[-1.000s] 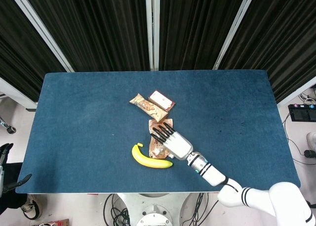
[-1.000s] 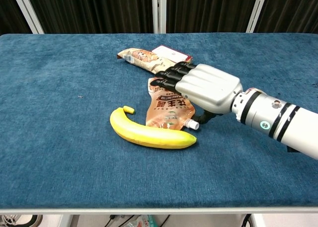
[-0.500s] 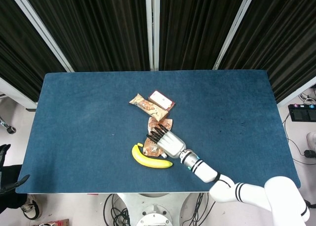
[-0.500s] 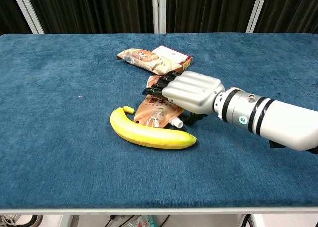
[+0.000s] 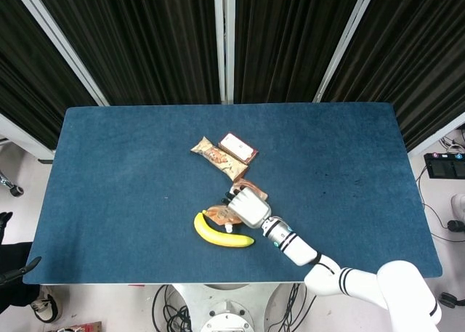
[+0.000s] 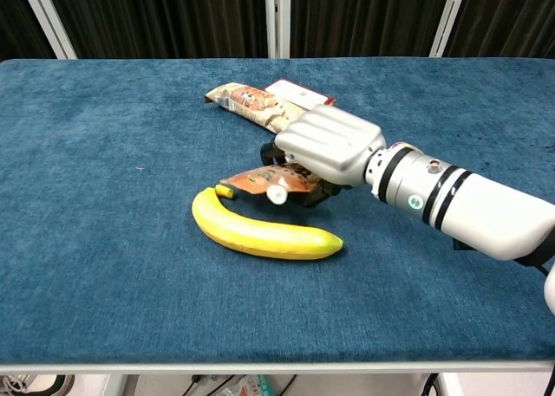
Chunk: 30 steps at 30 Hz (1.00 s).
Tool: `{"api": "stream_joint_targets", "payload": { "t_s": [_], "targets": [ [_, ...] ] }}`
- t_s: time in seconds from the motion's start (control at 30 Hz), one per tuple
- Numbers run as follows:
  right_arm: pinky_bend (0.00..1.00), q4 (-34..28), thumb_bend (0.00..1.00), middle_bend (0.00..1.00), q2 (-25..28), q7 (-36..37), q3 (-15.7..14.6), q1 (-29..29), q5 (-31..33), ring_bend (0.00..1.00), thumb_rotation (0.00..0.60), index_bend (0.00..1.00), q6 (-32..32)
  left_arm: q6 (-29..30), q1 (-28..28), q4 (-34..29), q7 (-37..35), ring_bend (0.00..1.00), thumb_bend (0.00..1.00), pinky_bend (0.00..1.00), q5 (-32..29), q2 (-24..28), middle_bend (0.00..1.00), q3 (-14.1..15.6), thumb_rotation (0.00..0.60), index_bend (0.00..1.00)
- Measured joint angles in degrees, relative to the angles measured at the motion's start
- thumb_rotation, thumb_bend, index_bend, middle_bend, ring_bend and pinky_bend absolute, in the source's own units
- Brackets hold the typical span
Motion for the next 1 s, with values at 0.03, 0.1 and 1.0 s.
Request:
{"api": "stream_joint_targets", "payload": {
  "t_s": [0.03,0.1,1.0],
  "targets": [
    [0.67,1.1,0.5,0.65,-0.3,1.1,-0.2,-0.1,-0.7,0.62,0.495,0.83,1.3,0.0,0.0,0.0,0.0,0.11,0.09,0.21,0.0,0.0,0.09,0.0,0.431,0.11],
    [0.68,2.4,0.5,0.66,-0.6,2.6,-0.6,-0.2,-1.7,0.63,0.6,0.85,2.9,-0.1,-0.1,0.1,-0.1,0.11,0.09,0.21,0.0,-0.1,0.09,0.0,0.433,0.11],
    [0.74,1.3,0.53,0.71,3.2,5.5,0.4,-1.3,-4.6,0.68,0.6,0.91,13.6,0.5,0.0,-1.0,0.6,0.11,0.09,0.21,0.4,0.3,0.09,-0.3,0.433,0.11]
  ]
}}
